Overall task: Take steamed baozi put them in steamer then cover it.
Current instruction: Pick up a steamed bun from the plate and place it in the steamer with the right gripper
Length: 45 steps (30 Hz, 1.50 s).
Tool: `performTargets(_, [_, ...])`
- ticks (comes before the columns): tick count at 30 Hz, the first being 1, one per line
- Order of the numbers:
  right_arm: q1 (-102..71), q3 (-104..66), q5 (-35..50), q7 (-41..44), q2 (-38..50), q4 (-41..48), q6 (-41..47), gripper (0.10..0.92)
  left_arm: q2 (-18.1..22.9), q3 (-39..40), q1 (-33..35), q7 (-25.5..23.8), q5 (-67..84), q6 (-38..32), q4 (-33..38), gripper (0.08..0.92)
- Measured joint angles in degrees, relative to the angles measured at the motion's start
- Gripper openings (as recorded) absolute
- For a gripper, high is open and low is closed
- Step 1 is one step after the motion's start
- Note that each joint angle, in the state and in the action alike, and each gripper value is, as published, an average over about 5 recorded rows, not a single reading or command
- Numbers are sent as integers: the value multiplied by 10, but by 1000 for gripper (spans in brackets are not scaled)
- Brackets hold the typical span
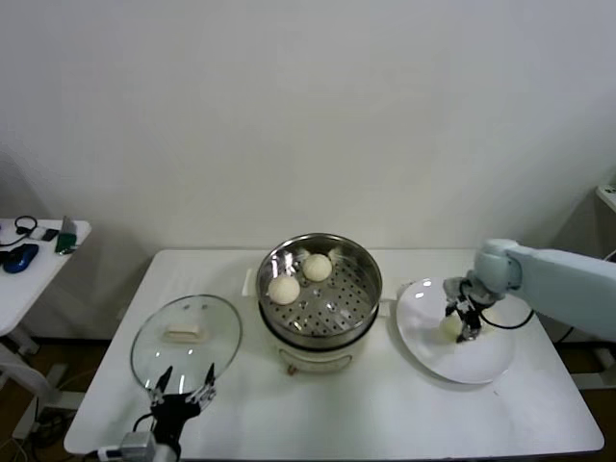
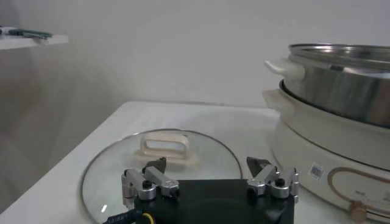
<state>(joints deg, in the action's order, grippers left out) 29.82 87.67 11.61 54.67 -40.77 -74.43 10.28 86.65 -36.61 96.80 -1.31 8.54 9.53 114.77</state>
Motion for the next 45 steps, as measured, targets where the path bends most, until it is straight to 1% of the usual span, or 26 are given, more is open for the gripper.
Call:
performTargets(7, [134,11,20,35,-45,-29,-97,653,1,2,0,0,-5,0,1,823])
performTargets(13, [220,7,28,46,-96,-87,-161,653,3,3,1,0,-9,2,7,823])
performTargets(19, [241,6,8,39,-152,-157,-193,653,3,3,2,1,-9,3,10,823])
performTargets(24, [219,11,-36,25,-200,-183,-208,653,3,1,2,2,-8,3,11,823])
performTargets(31, [164,18,-109,4,-258,-177,-221,653,3,-2,3,3,-2,1,11,823])
performTargets(39, [105,24,-166,-12,-295,-147,-230,661,3,-5,2,3,2,1,7,823])
performTargets(42, [90,23,-177,-17,-303,-134,-233,688,3,-6,2,3,2,1,6,823])
performTargets(45, [81,20,-183,-20,-308,-123,-236,755,3,-6,2,3,2,1,6,823])
